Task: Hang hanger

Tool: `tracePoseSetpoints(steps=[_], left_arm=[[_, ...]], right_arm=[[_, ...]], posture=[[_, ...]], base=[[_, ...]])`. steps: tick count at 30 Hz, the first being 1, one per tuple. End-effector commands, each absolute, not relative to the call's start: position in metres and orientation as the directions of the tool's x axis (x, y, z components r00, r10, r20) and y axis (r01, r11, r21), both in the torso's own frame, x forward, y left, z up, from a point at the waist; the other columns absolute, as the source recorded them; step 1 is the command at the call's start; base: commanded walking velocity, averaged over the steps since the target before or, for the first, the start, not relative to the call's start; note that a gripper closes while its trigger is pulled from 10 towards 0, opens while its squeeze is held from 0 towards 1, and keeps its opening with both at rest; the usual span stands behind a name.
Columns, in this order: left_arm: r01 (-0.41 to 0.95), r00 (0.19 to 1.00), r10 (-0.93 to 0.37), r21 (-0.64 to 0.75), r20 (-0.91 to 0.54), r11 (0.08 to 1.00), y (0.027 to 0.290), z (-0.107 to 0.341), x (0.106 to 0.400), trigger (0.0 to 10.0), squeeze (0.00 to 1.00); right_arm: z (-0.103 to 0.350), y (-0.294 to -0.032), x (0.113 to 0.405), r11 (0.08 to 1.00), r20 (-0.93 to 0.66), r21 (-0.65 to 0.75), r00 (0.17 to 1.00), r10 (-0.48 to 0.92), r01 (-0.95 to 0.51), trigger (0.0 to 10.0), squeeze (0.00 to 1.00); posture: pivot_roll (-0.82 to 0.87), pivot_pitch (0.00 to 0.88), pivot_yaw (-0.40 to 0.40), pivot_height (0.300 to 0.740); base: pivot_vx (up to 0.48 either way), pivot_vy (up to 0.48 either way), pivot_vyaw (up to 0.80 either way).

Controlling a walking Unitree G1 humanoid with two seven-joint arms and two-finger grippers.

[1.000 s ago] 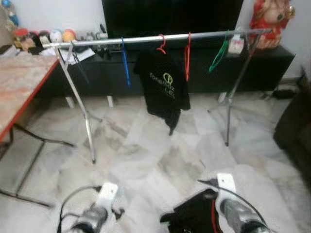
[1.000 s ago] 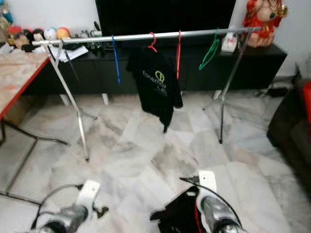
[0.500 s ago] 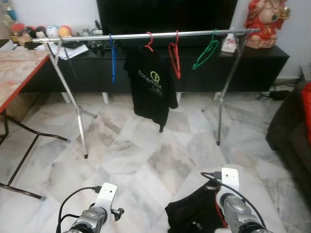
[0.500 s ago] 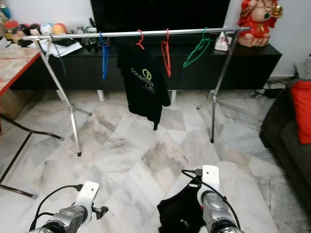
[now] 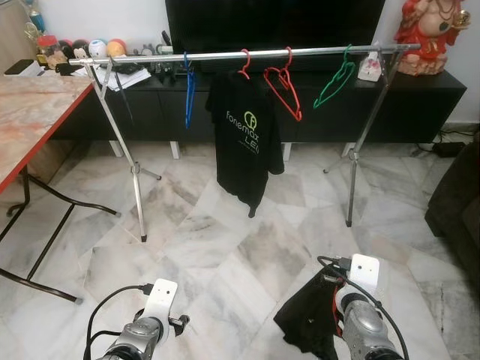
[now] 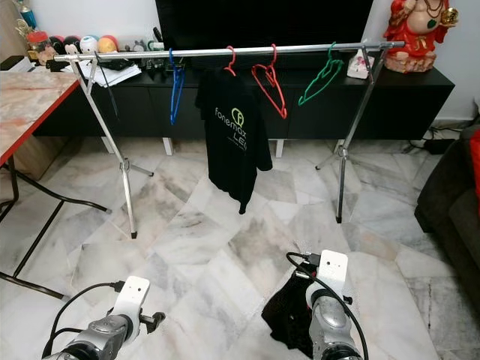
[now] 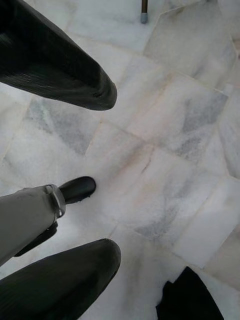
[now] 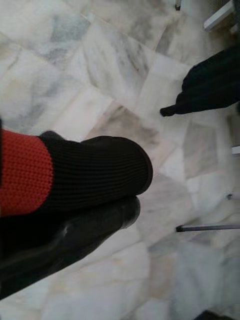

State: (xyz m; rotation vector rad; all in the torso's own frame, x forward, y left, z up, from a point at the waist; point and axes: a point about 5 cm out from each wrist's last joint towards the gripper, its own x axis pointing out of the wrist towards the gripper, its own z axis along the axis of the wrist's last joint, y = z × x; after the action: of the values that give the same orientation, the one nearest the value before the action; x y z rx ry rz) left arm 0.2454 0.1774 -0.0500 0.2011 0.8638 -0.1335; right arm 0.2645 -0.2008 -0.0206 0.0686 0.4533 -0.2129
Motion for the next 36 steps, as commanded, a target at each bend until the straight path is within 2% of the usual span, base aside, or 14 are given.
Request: tracePoseSetpoints(steps=[1,2,3,4,6,8,15,23,26,36], left_arm=[[0.185,0.636,-0.025,0.122,-0.771,0.975,0.181,-0.052,0.242,10.0,0.0],[0.187,0.637,-0.026,0.122,-0.771,0.975,0.181,-0.052,0.242,10.0,0.0],[0.192,0.639,-0.03,0.122,-0.769,0.974,0.181,-0.052,0.242,10.0,0.0],[0.193,0.639,-0.031,0.122,-0.768,0.974,0.181,-0.052,0.242,10.0,0.0],[0.196,0.641,-0.032,0.123,-0.767,0.973,0.18,-0.052,0.242,10.0,0.0],[0.196,0.642,-0.031,0.125,-0.766,0.973,0.18,-0.052,0.242,10.0,0.0],[0.199,0.644,-0.034,0.125,-0.764,0.972,0.179,-0.052,0.242,10.0,0.0],[0.179,0.653,-0.03,0.115,-0.757,0.977,0.178,-0.052,0.242,10.0,0.0],[0.147,0.657,-0.028,0.092,-0.754,0.985,0.178,-0.053,0.24,10.0,0.0],[0.17,0.645,-0.028,0.107,-0.764,0.98,0.181,-0.054,0.238,10.0,0.0]], right_arm=[[-0.015,-0.201,0.268,0.978,-0.402,0.005,0.896,-0.188,0.207,10.0,0.0],[-0.015,-0.202,0.268,0.978,-0.399,0.003,0.897,-0.19,0.208,10.0,0.0],[0.037,-0.224,0.299,0.977,-0.124,-0.049,0.969,-0.214,0.209,10.0,0.0],[0.054,-0.229,0.305,0.975,-0.037,-0.063,0.976,-0.214,0.211,10.0,0.0],[0.071,-0.232,0.305,0.974,0.069,-0.059,0.974,-0.214,0.218,10.0,0.0],[0.077,-0.229,0.303,0.976,0.109,-0.061,0.973,-0.201,0.208,10.0,0.0],[0.081,-0.226,0.294,0.979,0.129,-0.068,0.975,-0.181,0.191,10.0,0.0],[0.091,-0.218,0.263,0.984,0.173,-0.094,0.976,-0.133,0.151,10.0,0.0],[0.083,-0.217,0.253,0.984,0.136,-0.092,0.981,-0.139,0.152,10.0,0.0],[0.085,-0.215,0.248,0.985,0.093,-0.05,0.982,-0.162,0.167,10.0,0.0]], posture=[[-0.15,0.0,0.022,0.74],[-0.16,0.0,0.027,0.74],[-0.16,0.0,0.028,0.74],[-0.16,0.0,0.028,0.74],[-0.17,0.0,0.027,0.74],[-0.17,0.0,0.027,0.74],[-0.17,0.0,0.018,0.74],[-0.18,0.0,0.016,0.74],[-0.18,0.0,0.012,0.74],[-0.18,0.0,0.005,0.74]], base=[[0.0,0.0,0.0],[0.0,0.0,0.0],[0.0,0.0,0.0],[0.0,0.0,0.0],[0.0,0.0,0.0],[0.0,0.0,0.0],[0.0,0.0,0.0],[0.0,0.0,0.0],[0.0,0.0,0.0],[0.053,0.0,0.0]])
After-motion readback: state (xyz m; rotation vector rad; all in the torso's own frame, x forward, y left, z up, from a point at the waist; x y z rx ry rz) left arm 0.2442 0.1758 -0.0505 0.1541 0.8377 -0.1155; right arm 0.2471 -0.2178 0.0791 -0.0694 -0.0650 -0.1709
